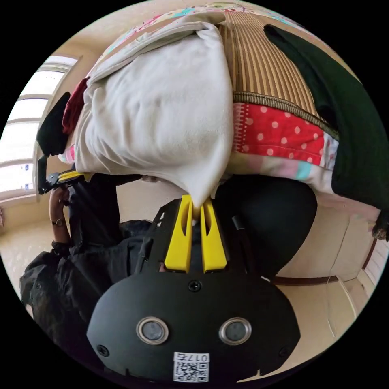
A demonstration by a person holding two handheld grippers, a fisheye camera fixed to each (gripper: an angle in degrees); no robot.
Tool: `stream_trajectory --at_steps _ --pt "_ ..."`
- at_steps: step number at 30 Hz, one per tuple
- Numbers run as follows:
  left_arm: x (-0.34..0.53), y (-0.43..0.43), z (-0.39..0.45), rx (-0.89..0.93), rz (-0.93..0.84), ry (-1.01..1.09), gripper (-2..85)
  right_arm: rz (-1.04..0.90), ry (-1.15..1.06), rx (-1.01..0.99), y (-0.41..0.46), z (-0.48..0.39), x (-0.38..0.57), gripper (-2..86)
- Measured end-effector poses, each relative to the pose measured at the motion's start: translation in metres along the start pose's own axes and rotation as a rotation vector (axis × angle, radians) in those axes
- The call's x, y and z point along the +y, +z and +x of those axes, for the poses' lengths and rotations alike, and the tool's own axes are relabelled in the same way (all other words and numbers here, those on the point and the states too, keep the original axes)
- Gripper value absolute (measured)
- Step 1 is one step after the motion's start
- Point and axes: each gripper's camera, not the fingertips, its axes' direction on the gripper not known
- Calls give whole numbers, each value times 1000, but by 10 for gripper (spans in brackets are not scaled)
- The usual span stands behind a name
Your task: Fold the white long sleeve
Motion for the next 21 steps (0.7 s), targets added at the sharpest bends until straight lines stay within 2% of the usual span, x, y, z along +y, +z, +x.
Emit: stream_trajectory --at_steps 1,5,7,8,10,14,17,19,21 --pt "17 -19 6 40 51 19 34 41 -14 -42 -13 2 12 32" --pt "73 -80 15 189 222 33 27 269 -89 -453 -88 26 94 29" --pt "110 -117 12 397 377 39 23 344 -134 -571 -108 30 121 27" --pt "118 -125 11 443 421 36 23 393 -144 -607 -119 31 135 26" --pt "141 -155 6 544 573 7 21 465 -142 -608 -133 31 145 24" --pt "120 -198 4 517 720 -9 20 609 -182 -447 -160 11 103 24" --pt "50 -225 -13 455 752 -50 25 641 -137 -310 -167 1 17 29" --pt "-26 -236 -42 410 766 -128 37 655 -92 -238 -160 4 -44 35" --pt "-76 -237 -65 352 778 -186 59 627 15 -143 -138 13 -112 50"
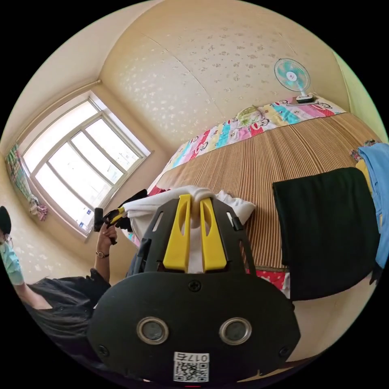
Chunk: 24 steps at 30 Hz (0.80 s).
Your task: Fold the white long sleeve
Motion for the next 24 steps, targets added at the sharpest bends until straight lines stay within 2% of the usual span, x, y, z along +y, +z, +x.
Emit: stream_trajectory --at_steps 1,4,7,12,17,20,23,24 --pt "-18 13 -12 -76 14 -44 90 -8 18 40 12 1 -5 60" --pt "-14 25 -25 -117 43 -85 156 25 14 229 41 -17 12 109" --pt "32 44 -28 -145 1 -65 158 35 -43 265 67 -36 72 121" --pt "112 80 -31 -228 -123 -80 154 11 137 435 112 -16 181 128" --pt "162 84 -26 -281 -41 -67 118 13 179 340 145 -3 221 120" --pt "146 91 -34 -229 -65 -34 76 62 157 370 164 -6 227 97" --pt "109 99 -43 -39 -183 48 51 90 93 448 177 -15 226 67" --pt "89 94 -48 100 -235 113 49 109 98 471 183 -15 227 57"
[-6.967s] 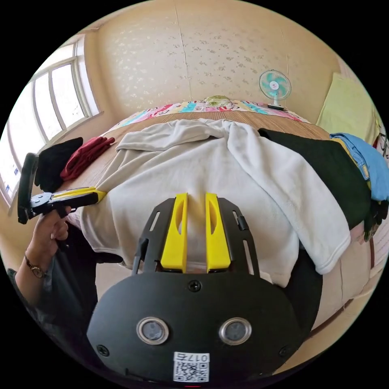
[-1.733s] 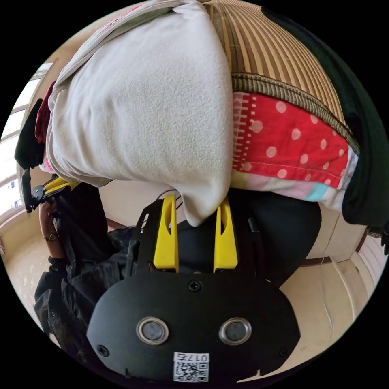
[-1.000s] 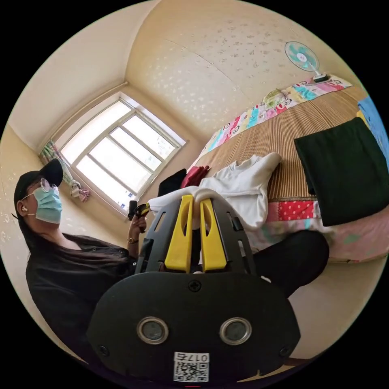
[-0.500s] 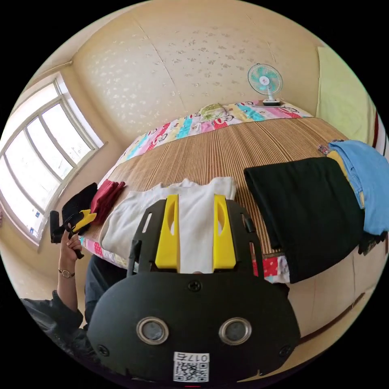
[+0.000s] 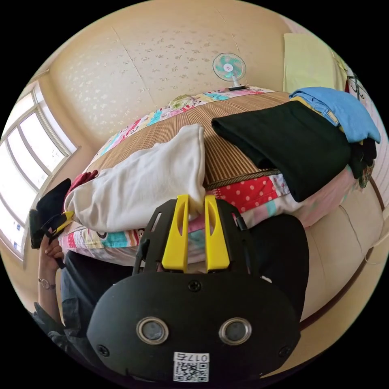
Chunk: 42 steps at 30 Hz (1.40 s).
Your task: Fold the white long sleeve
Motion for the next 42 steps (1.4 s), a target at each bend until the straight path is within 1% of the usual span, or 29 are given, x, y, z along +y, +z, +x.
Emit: stream_trajectory --at_steps 1,2,4,5,7,9,11,13,14,15,16,17,19,21,22,23,24,27,29,31,32,33,35,36,37,38,40,41,42 --pt "-13 -18 -6 128 -4 80 46 5 9 8 3 -1 2 53" --pt "-18 -27 -8 167 -7 113 45 10 27 17 10 -1 4 46" --pt "-29 -54 -23 267 -93 168 34 14 49 19 19 -1 6 38" --pt "-29 -61 -27 247 -105 162 31 7 58 21 24 -1 5 35" --pt "-11 -65 -31 14 -244 154 26 8 62 11 30 -6 6 33" --pt "11 -53 -37 -47 -277 93 27 14 40 41 38 -18 9 35" --pt "35 -45 -46 -49 -218 -7 33 19 26 64 45 -26 9 40" --pt "77 -51 -65 3 11 -236 51 17 30 77 49 -33 7 48" --pt "89 -52 -69 35 80 -295 60 19 47 78 51 -35 7 55" --pt "112 -52 -77 97 195 -400 86 23 72 81 51 -36 7 64" --pt "125 -47 -82 139 248 -472 122 25 79 79 50 -37 7 68" --pt "127 -45 -83 145 250 -491 136 41 88 87 46 -38 7 74" --pt "112 -35 -82 91 182 -506 186 117 107 156 32 -43 7 77" --pt "96 -29 -79 89 171 -493 199 278 92 232 5 -62 3 69" --pt "88 -26 -75 125 210 -468 195 307 69 218 1 -70 1 66" --pt "84 -24 -74 138 230 -462 189 330 -6 145 -4 -87 -7 61" --pt "78 -20 -72 126 253 -483 183 319 -87 45 -4 -106 -17 60" --pt "70 -5 -77 61 230 -577 180 268 -221 -157 8 -157 -39 67" --pt "73 1 -82 69 245 -620 167 181 -325 -219 28 -189 -51 73" --pt "79 5 -87 70 268 -660 118 26 -378 -181 64 -210 -61 76" --pt "79 5 -86 75 274 -659 102 -146 -376 -112 102 -216 -64 74" --pt "77 5 -83 115 293 -633 77 -249 -371 -98 130 -214 -62 69" --pt "63 5 -71 196 330 -550 57 -116 -291 -171 118 -197 -55 58" --pt "46 6 -57 193 336 -483 54 -94 -215 -212 113 -189 -52 50" --pt "25 12 -36 166 334 -394 53 -79 -198 -227 111 -187 -51 46" --pt "14 18 -25 152 323 -353 52 -70 -228 -216 107 -189 -52 40" --pt "-25 54 31 133 262 -174 51 -93 -313 -167 99 -196 -61 31" --pt "-32 66 47 138 247 -122 51 -105 -304 -164 92 -195 -68 26" --pt "-43 92 79 157 214 -15 51 -91 -254 -187 82 -186 -73 22"
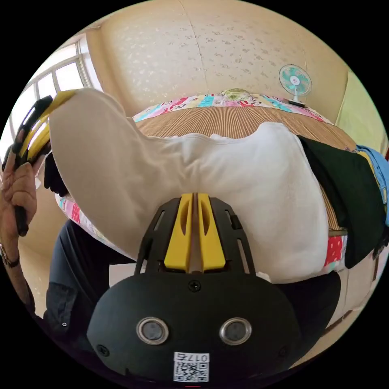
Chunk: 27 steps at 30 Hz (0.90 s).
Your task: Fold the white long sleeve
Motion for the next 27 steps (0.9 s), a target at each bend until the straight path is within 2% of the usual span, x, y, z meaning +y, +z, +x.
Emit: stream_trajectory --at_steps 2,6,10,12,14,16,19,21,23,25,27 --pt "4 48 36 61 -74 127 52 116 108 -29 -32 23 8 16" --pt "46 162 79 157 -305 245 67 557 611 76 -146 123 54 12" --pt "102 244 79 170 -556 307 89 675 738 -38 -194 190 80 20" --pt "120 242 82 184 -549 326 99 670 711 -168 -204 213 80 39" --pt "133 217 90 153 -453 390 104 657 647 -243 -213 219 68 61" --pt "139 175 97 -80 -315 417 111 618 591 -296 -219 223 51 85" --pt "138 125 75 -378 -137 230 157 487 568 -345 -216 232 26 119" --pt "138 109 44 -456 -127 48 167 370 591 -374 -210 244 15 136" --pt "145 102 8 -412 -138 -137 189 316 591 -408 -207 252 14 146" --pt "167 97 -37 -220 -64 -315 189 285 585 -444 -210 259 14 154" --pt "182 101 -60 -153 -56 -430 200 296 592 -471 -223 272 14 163"
